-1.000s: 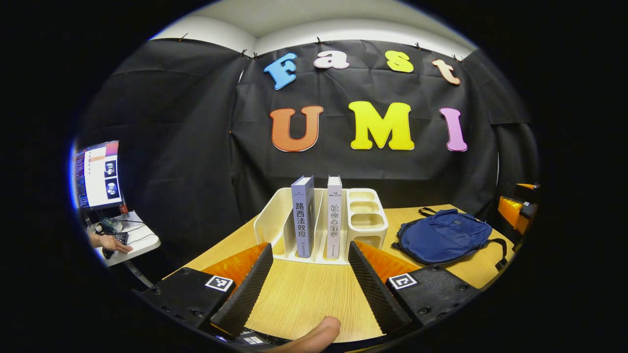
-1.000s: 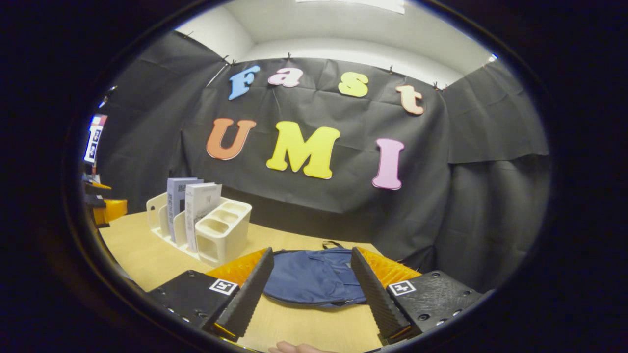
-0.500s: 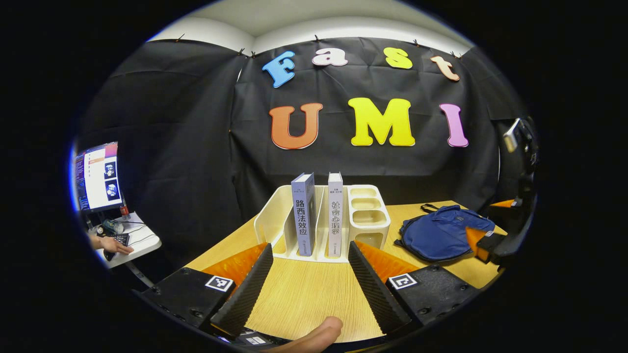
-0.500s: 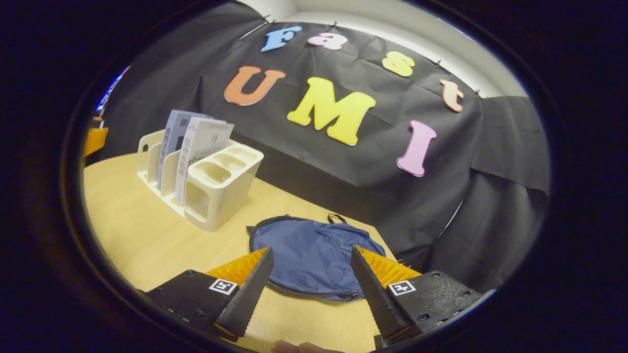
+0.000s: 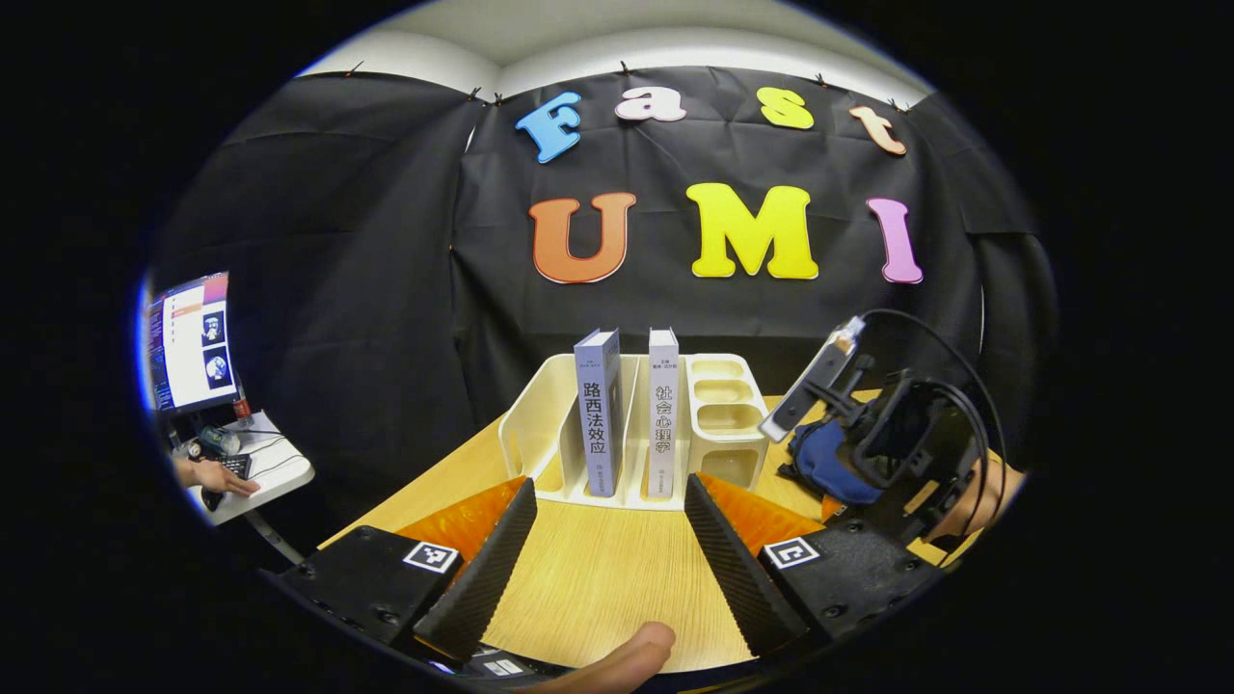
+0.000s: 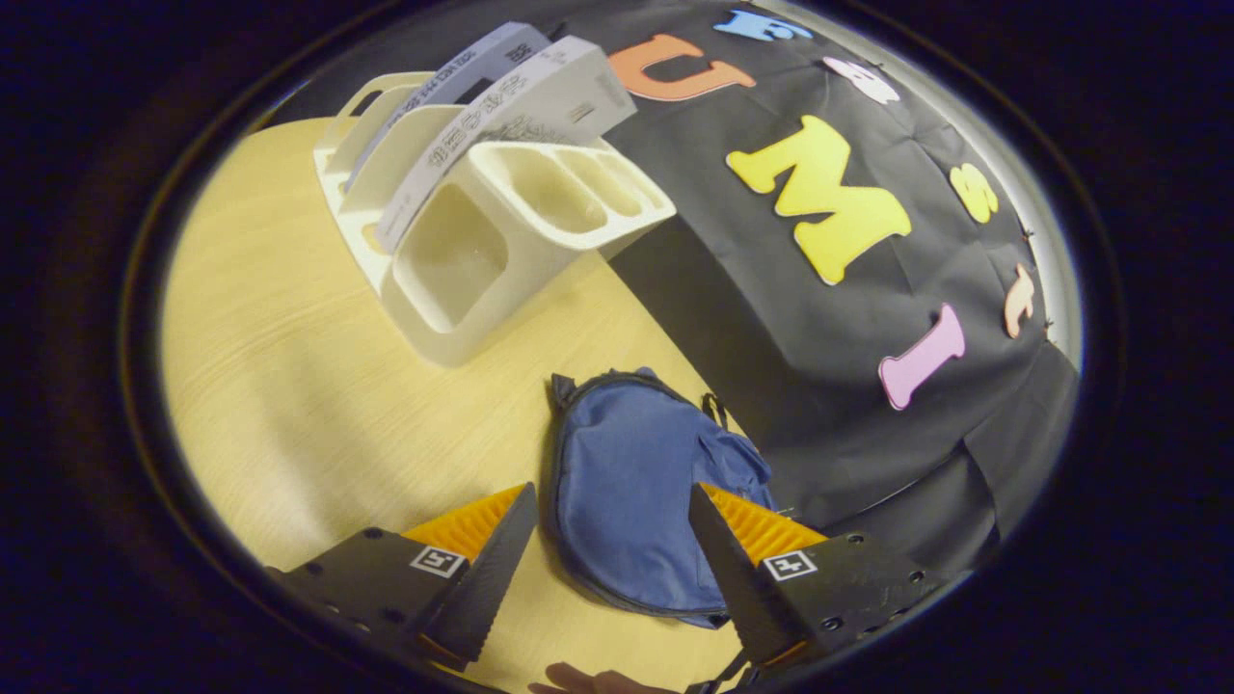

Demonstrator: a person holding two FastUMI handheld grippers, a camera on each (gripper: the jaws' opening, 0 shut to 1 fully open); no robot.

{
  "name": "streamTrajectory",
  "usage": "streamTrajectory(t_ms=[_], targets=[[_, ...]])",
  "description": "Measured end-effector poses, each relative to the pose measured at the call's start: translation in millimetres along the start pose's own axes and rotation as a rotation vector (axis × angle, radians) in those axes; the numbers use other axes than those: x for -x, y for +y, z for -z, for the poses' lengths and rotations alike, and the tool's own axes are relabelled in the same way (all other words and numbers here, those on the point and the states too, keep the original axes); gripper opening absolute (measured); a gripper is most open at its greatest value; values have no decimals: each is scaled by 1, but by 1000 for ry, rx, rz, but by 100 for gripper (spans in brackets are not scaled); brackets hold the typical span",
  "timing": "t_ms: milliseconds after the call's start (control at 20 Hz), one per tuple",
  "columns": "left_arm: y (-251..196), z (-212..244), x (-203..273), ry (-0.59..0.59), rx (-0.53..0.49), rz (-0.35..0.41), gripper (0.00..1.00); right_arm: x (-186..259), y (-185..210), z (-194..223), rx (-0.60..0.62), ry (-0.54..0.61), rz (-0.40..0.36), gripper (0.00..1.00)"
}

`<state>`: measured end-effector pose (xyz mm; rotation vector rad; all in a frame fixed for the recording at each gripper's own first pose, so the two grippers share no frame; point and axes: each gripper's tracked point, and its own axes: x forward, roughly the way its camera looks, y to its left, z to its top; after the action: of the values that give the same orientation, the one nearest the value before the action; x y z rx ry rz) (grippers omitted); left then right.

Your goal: Open the schoolbag, grab two books from the bookshelf and put them into the schoolbag.

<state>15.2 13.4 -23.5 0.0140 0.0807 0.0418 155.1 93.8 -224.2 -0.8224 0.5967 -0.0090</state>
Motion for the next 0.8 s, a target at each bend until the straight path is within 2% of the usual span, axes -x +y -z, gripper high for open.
streamTrajectory(t_ms=[50, 100, 150, 300, 500, 550, 600, 650, 750, 800], targets=[[2, -1, 1, -1, 1, -7, 99, -7, -4, -5, 24, 15, 48, 93], [4, -3, 1, -2, 2, -13, 99, -10, -8, -7, 49, 29, 87, 96], [6, -3, 2, -3, 4, -17, 99, -14, -5, -5, 62, 50, 94, 96], [10, -2, 0, 1, 13, -23, 99, -25, 18, 4, 90, 112, 48, 95], [10, 1, 0, 6, 9, -28, 99, -36, -2, 10, 154, 135, 150, 99], [10, 0, 1, 4, 7, -27, 99, -37, -6, 14, 161, 141, 168, 95], [10, -1, 1, 3, 5, -26, 99, -37, -12, 16, 169, 142, 192, 99], [9, -1, 0, 3, 3, -25, 99, -35, -17, 15, 176, 131, 212, 93], [9, 0, -2, 5, 2, -25, 99, -27, -27, 8, 183, 100, 259, 90], [8, 1, -1, 8, 1, -25, 99, -24, -31, 4, 194, 88, 282, 84]])
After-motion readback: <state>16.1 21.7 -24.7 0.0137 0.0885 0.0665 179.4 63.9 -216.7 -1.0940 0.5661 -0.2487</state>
